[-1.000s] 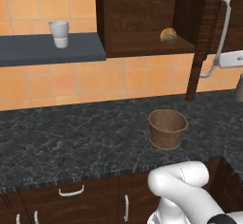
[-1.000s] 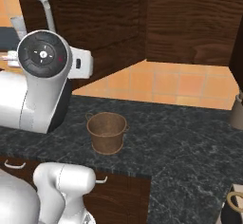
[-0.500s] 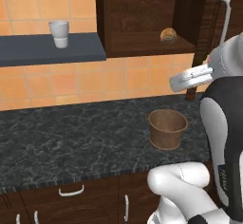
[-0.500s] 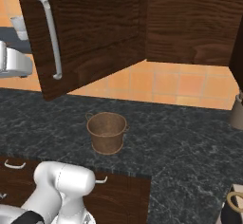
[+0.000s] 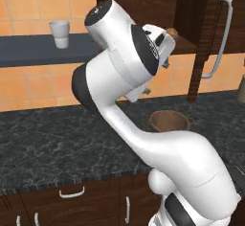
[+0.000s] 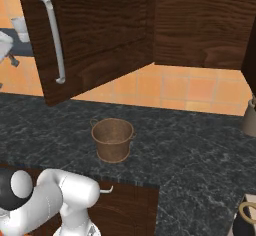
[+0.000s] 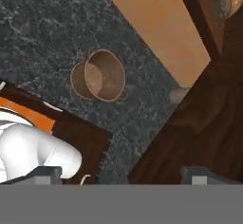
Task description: Open the cabinet, pick up the bread from the cabinet and place it in the basket. Then move the basket to the dining counter.
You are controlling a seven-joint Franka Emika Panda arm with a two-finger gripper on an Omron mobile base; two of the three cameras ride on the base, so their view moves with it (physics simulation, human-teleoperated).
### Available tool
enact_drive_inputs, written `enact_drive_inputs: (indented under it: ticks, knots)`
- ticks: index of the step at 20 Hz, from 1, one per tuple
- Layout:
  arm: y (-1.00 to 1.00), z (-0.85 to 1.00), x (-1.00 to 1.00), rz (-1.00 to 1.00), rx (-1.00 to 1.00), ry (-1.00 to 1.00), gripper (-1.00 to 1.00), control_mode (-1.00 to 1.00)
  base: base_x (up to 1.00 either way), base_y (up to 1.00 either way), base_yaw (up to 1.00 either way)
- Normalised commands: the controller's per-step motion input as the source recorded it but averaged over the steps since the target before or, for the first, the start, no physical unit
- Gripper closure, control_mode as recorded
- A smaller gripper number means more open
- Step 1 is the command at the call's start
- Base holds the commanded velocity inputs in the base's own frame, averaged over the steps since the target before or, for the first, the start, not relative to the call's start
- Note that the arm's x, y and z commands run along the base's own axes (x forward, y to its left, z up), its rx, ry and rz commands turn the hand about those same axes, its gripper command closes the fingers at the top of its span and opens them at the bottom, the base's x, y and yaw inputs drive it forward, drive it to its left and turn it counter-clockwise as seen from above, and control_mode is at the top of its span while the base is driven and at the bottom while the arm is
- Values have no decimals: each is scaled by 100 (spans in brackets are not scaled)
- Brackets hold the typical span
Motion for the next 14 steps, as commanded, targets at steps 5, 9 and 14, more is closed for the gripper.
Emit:
enact_drive_inputs:
  ticks: [5, 9, 14]
  knots:
    - [-44, -27, 85, -1, -52, 26, -100, -100, 0, 0, 0]
    - [-96, 37, -6, -11, -16, 23, -100, -100, 0, 0, 0]
    - [-100, 24, -37, -18, -10, 26, -100, -100, 0, 0, 0]
